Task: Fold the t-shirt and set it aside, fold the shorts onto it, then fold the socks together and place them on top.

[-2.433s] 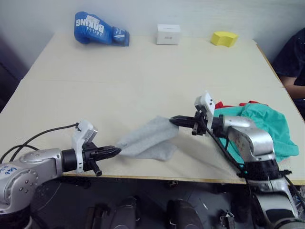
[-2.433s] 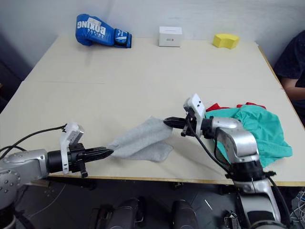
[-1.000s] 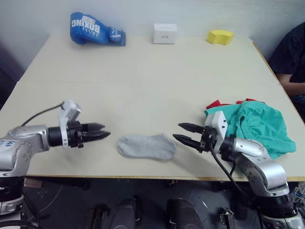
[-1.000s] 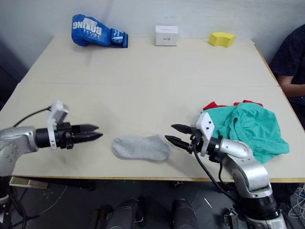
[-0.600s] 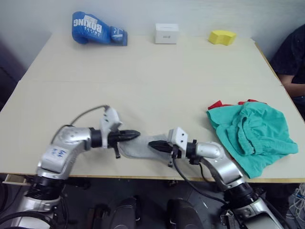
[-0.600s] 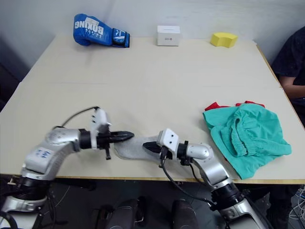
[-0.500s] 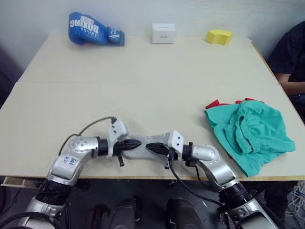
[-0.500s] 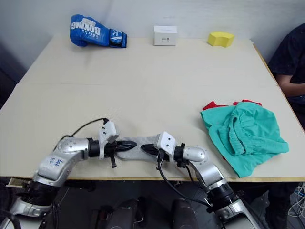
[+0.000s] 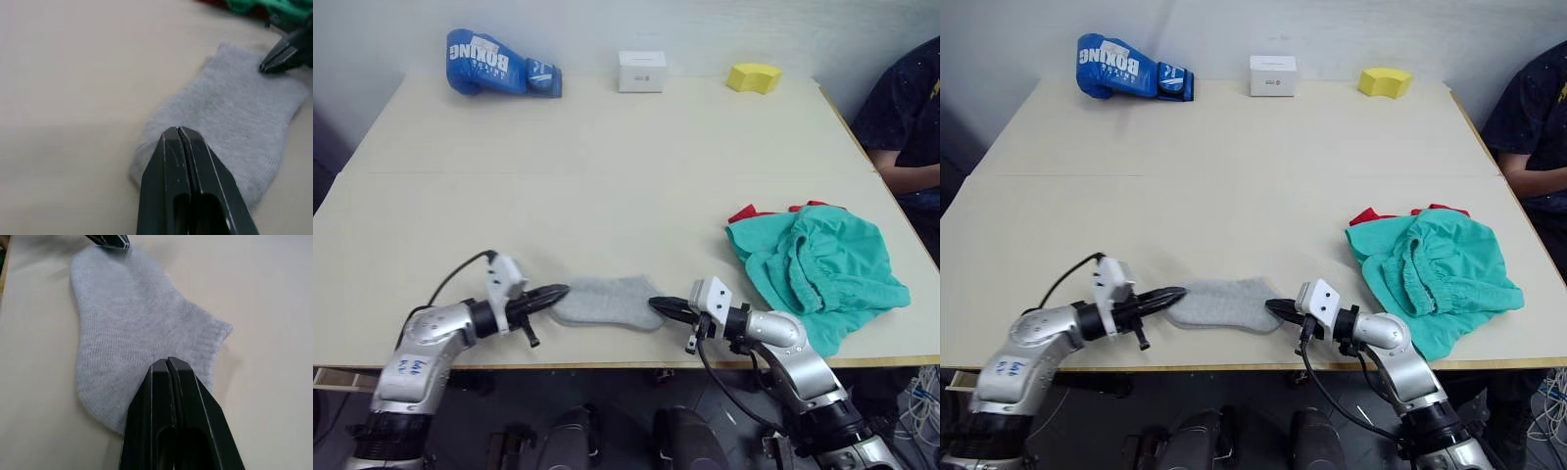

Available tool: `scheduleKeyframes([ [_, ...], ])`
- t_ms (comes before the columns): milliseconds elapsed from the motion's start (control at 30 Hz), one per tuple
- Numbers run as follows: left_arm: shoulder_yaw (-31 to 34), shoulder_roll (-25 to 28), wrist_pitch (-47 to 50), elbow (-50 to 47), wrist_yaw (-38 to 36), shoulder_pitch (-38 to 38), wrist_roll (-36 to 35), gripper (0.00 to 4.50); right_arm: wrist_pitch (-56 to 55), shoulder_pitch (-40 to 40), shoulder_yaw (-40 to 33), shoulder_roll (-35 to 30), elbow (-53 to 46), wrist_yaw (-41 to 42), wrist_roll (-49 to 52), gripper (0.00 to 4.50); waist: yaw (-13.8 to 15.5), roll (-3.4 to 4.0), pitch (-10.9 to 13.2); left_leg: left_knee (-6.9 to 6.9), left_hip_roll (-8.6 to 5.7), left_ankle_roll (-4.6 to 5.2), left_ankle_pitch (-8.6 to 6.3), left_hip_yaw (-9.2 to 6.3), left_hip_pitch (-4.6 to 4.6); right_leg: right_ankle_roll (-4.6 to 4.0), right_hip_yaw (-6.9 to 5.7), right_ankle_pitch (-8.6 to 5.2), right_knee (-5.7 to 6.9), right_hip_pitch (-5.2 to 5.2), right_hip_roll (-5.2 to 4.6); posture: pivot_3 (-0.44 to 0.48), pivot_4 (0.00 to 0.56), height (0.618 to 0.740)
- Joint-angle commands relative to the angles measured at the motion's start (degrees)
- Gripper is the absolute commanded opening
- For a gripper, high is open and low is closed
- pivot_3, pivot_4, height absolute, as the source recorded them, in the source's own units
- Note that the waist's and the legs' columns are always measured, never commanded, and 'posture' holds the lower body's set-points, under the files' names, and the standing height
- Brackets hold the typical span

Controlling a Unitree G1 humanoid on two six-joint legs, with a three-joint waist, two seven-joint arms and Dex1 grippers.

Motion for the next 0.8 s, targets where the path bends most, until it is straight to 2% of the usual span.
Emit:
scheduleKeyframes([
  [33,8.8,5.6,18.7,-3.0,1.4,-3.0,-15.5,0.19,2.9,-4.5,1.3,2.6,-4.9,-0.8,1.0,0.0,-0.1,-0.02,0.0,0.0,0.04,-0.03,0.02,0.0,-0.01,0.0,0.0,0.0,0.02,-0.01,0.03,0.0,0.15,0.74],
  [167,8.0,10.3,35.2,-1.5,7.7,-7.0,-19.1,1.21,0.5,-9.8,5.9,5.7,1.3,-0.7,-4.1,0.0,0.2,-0.03,0.0,0.01,-0.06,-0.04,0.02,-0.05,0.02,0.0,0.01,0.0,0.05,0.0,-0.02,0.0,0.15,0.74],
  [300,5.7,8.9,48.5,1.0,12.3,-12.3,-22.1,2.48,-3.1,-12.3,8.6,7.6,9.5,-0.1,-7.7,0.0,0.3,-0.07,0.0,0.02,-0.23,0.04,0.03,-0.1,-0.04,0.0,0.0,0.0,0.09,0.03,-0.09,0.0,0.15,0.74],
  [533,1.9,4.7,55.7,2.2,16.7,-15.7,-20.0,2.48,-6.0,-11.2,9.0,5.4,13.4,0.1,-10.9,0.0,0.2,-0.15,0.0,0.02,-0.25,0.02,0.07,-0.09,-0.01,0.0,0.03,0.0,0.08,0.03,-0.07,0.0,0.15,0.74],
  [733,3.6,-1.3,61.5,1.6,20.4,-18.1,-21.0,2.48,-5.5,-10.0,9.9,6.4,14.2,-1.1,-12.0,0.0,0.2,-0.32,-0.1,0.03,-0.26,0.0,0.07,-0.08,0.04,0.0,0.06,0.0,0.09,0.09,-0.08,0.0,0.15,0.74],
  [800,4.6,-2.4,61.0,1.2,21.9,-18.7,-19.9,2.08,-4.7,-9.6,10.2,6.6,13.5,-1.3,-12.1,0.0,0.2,-0.4,-0.2,0.04,-0.26,-0.01,0.06,-0.09,0.04,0.0,0.05,0.0,0.09,0.1,-0.09,0.0,0.15,0.74],
])
